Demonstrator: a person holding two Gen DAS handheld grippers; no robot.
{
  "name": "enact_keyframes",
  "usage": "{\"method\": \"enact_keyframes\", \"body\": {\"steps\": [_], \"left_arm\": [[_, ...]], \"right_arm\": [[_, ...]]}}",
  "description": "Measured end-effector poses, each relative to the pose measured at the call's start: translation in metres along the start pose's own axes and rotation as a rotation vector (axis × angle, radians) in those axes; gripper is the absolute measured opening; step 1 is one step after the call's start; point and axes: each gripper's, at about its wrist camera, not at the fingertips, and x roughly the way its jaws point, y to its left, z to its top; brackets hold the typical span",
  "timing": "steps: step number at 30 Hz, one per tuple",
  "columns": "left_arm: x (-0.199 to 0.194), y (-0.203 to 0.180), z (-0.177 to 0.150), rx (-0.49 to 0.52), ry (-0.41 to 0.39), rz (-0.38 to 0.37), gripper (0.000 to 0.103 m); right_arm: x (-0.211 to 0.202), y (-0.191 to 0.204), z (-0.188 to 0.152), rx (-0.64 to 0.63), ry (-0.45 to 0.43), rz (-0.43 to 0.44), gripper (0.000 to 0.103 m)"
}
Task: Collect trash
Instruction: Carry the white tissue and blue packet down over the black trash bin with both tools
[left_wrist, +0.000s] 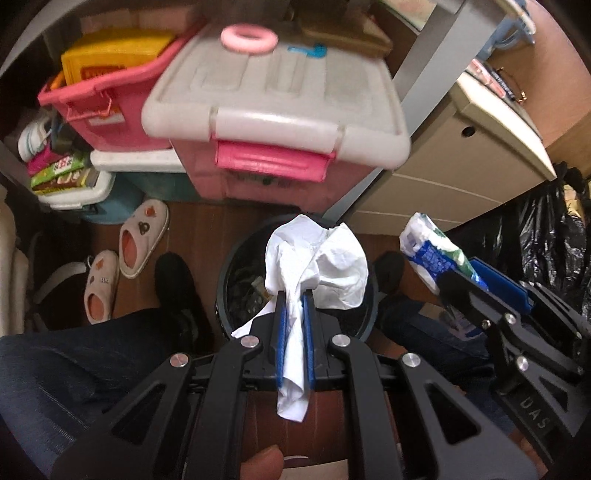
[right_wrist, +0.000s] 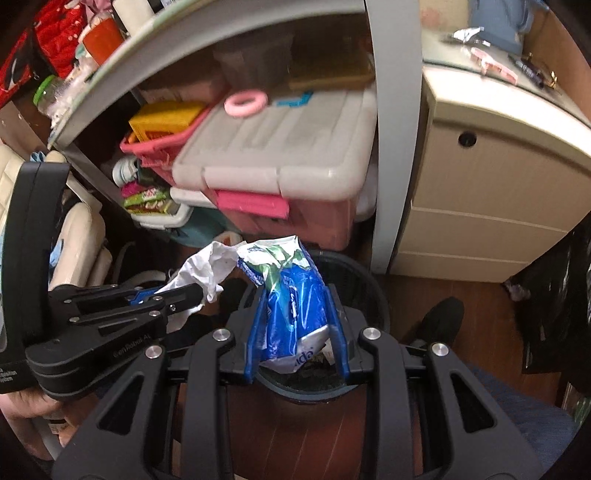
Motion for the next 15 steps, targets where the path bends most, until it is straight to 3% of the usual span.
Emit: {"method": "enact_keyframes", "body": {"steps": [15], "left_arm": [[0.072,0.01,0.001,-0.015,0.137,0.023,0.009]], "right_arm": [[0.072,-0.02,-0.014,0.05,0.149,0.005,0.033]]}}
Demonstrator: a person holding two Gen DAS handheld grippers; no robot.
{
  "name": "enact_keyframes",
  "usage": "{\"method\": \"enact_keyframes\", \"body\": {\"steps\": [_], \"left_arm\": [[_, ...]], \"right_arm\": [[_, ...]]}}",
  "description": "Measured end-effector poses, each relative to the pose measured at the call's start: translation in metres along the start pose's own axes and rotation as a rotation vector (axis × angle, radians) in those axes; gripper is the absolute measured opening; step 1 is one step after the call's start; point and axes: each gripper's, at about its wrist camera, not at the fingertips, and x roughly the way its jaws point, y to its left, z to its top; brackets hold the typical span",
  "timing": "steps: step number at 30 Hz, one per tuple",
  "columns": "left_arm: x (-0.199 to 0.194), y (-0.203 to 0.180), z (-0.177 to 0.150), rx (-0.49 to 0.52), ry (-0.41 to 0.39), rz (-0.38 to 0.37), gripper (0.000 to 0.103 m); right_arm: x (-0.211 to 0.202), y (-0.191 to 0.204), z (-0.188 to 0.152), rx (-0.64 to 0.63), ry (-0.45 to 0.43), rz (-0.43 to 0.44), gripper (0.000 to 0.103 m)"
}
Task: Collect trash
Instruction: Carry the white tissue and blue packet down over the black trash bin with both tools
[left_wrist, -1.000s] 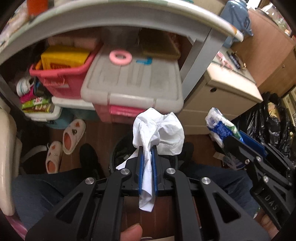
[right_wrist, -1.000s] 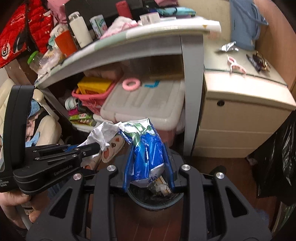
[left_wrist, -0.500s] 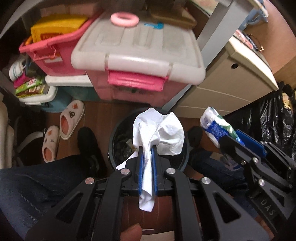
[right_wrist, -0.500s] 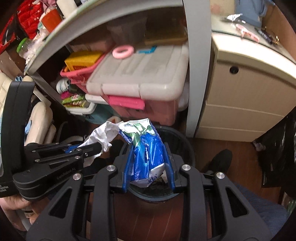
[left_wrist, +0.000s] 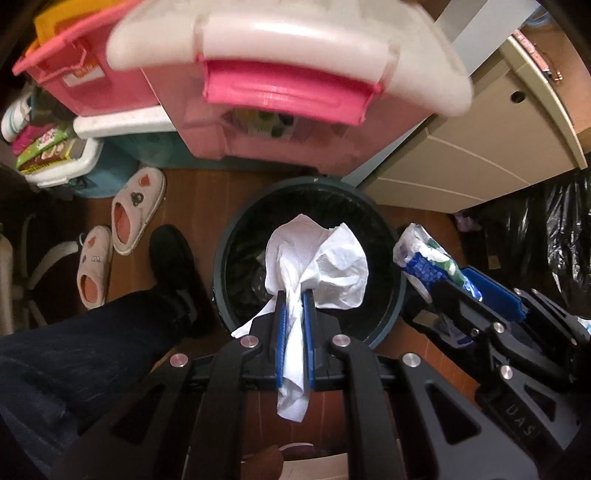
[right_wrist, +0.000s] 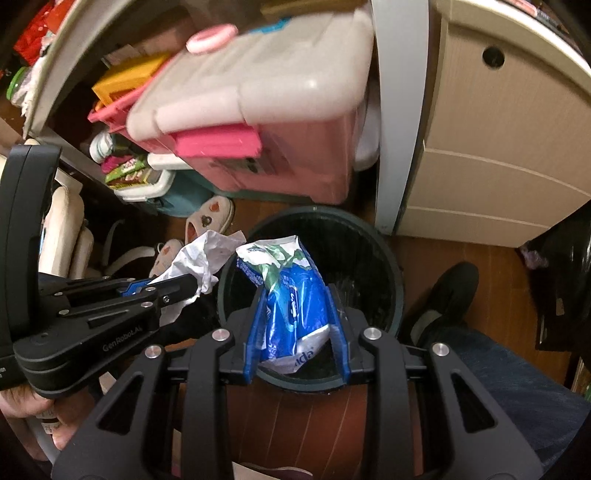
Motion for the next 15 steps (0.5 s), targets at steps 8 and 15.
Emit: {"method": "enact_keyframes", "body": {"steps": [8,15], "left_arm": [[0.029,0.002,0.005,0.0,0.054,0.01,0.009],[0.043,0.002,0.01,0.006,0.069,0.01,0.012]], "right_arm": [[0.032,-0.005,0.001,0.011,0.057,-0.001,0.035],[0.051,-0.009,0.004,0.004,0.081,-0.02,0.044]]}}
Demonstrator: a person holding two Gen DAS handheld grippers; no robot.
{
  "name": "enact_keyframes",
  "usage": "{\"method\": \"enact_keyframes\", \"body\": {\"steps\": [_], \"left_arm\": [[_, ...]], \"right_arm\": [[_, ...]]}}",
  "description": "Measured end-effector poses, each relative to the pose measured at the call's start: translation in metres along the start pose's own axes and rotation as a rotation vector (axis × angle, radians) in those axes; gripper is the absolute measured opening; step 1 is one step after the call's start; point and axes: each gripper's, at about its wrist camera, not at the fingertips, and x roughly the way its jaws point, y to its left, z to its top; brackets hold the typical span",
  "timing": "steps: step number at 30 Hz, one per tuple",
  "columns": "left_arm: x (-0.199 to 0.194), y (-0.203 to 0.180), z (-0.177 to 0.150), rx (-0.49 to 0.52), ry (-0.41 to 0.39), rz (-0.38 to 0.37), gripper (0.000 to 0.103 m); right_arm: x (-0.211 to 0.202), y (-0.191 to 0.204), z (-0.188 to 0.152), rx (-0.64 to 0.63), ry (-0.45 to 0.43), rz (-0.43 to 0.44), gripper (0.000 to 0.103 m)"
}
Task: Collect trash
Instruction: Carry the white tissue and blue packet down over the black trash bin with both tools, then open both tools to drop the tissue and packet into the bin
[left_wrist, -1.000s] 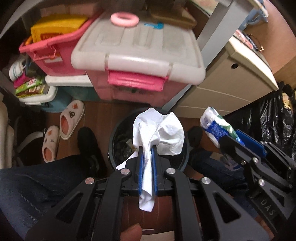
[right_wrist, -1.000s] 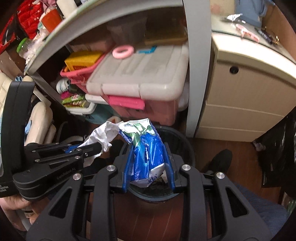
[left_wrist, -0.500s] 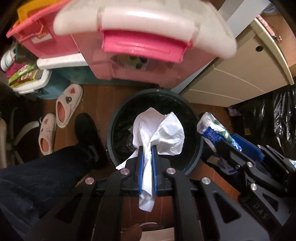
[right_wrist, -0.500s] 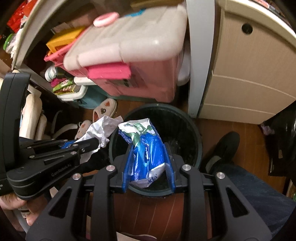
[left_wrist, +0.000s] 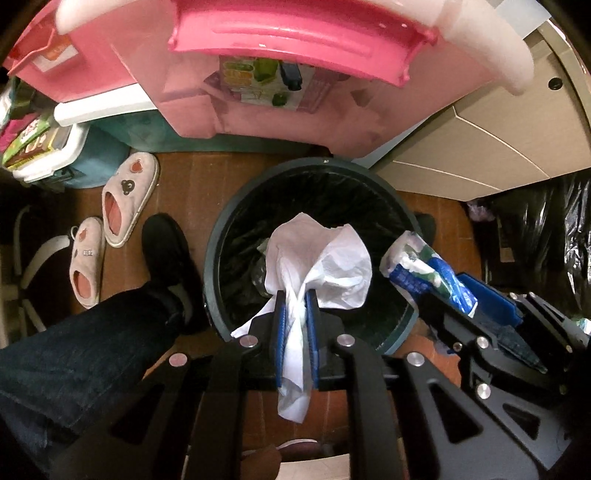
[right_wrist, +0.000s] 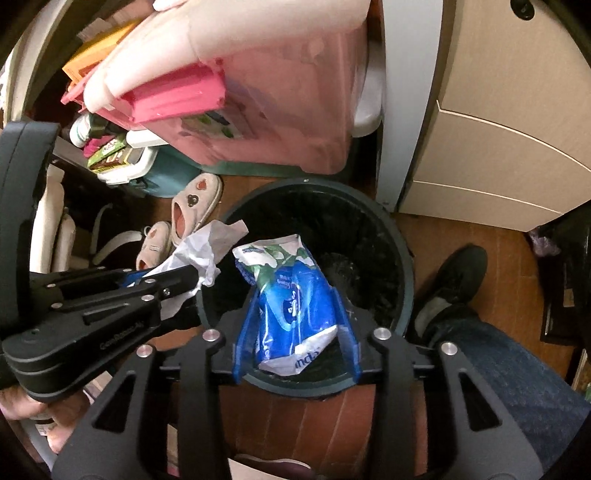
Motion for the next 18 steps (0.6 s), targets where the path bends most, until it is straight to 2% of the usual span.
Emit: {"method": "enact_keyframes", "body": {"steps": [5,7,8,15,18], "left_arm": [[0.006,0.001,0.003,-0.003,0.007,-0.004,0.021],[0.006,0.0,0.003,-0.001,0.008,-0.007,0.027],[0.006,0.0,0.003,0.001,0.005,-0.005,0.033],[0.005,0.002,0.005,-0.003,-0.004,-0.002,0.053],[0.003,0.003,0.005,-0.004,-0.009,-0.012,0.057]], "right_arm": [[0.004,-0.002,0.0,-0.001,0.002,-0.006,0.052],[0.005,-0.003,-0.001,-0.002,0.002,-0.01,0.054],[0.006,-0.003,-0.001,-0.003,0.001,-0.014,0.057],[0.003,-0.012,-0.004,0.019,0.001,-0.032,0.064],[0.0,-0.016,-0.007,0.028,0.001,-0.043,0.066]]}}
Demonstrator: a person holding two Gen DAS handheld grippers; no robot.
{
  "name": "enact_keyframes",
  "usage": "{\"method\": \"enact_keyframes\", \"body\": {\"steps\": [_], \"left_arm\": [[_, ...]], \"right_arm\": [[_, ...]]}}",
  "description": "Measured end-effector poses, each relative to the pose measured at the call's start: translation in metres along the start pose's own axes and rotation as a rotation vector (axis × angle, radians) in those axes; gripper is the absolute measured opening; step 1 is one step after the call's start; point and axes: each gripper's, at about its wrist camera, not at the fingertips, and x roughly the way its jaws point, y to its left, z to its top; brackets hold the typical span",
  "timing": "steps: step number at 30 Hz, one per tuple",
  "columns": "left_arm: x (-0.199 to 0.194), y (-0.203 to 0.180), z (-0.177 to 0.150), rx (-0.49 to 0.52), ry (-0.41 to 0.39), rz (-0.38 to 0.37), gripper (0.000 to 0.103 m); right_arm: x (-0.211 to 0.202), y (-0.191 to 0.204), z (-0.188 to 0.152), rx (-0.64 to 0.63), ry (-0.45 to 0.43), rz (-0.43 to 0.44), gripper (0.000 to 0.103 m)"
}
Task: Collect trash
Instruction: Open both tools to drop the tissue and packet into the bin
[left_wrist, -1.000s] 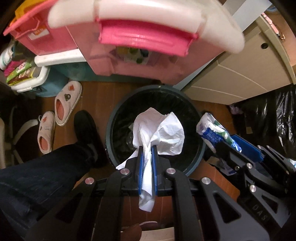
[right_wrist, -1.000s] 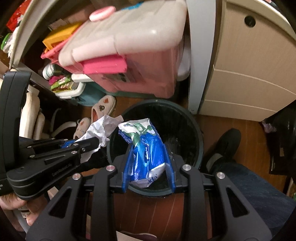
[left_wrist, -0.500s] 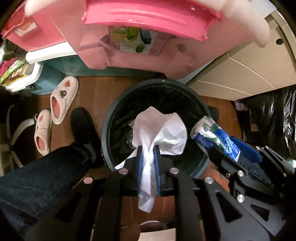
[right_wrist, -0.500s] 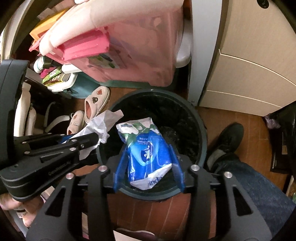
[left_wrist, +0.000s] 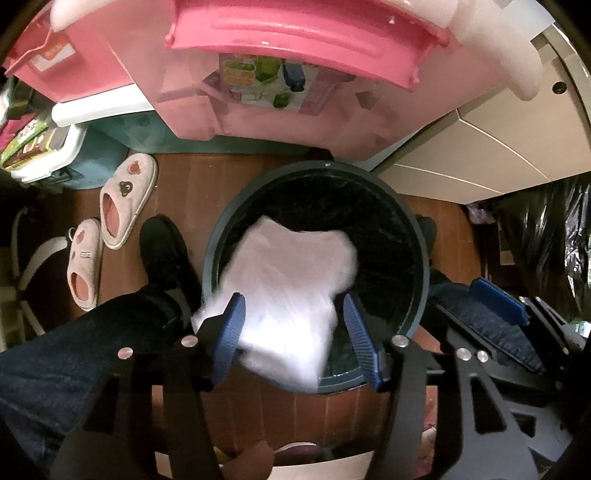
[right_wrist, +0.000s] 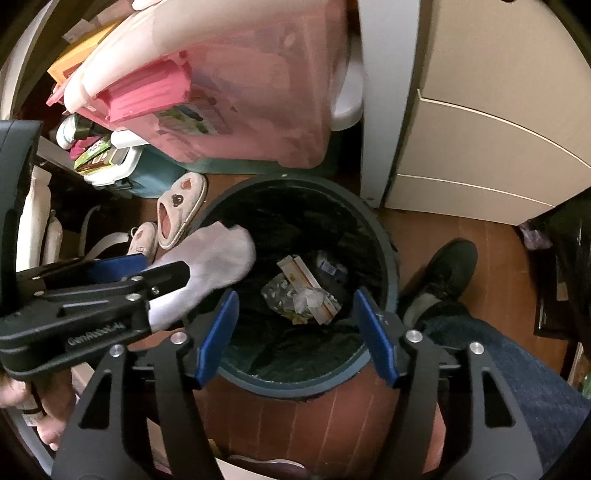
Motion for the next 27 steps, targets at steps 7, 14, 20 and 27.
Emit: {"method": "enact_keyframes", "body": {"steps": [7,14,20,27], "left_arm": [[-0.008,-0.008,0.002,0.011,-0.022,-0.02,0.076],[-0.01,-0.015,0.001,0.021,-0.028,-0.023,0.077],[-0.013,-0.016,0.001,0.021,-0.033,-0.017,0.077],[-0.037,-0.018,-0.004,0.031,-0.068,-0.009,0.079]], "right_arm": [[-0.003,0.0,-0.004,-0.001,-0.002,-0.021,0.073],[-0.006,-0.004,-0.005,0.01,-0.009,-0.033,0.075],[-0.011,-0.008,-0.005,0.022,-0.017,-0.037,0.076],[-0.036,-0.004,-0.005,0.022,-0.068,-0.039,0.077]]}}
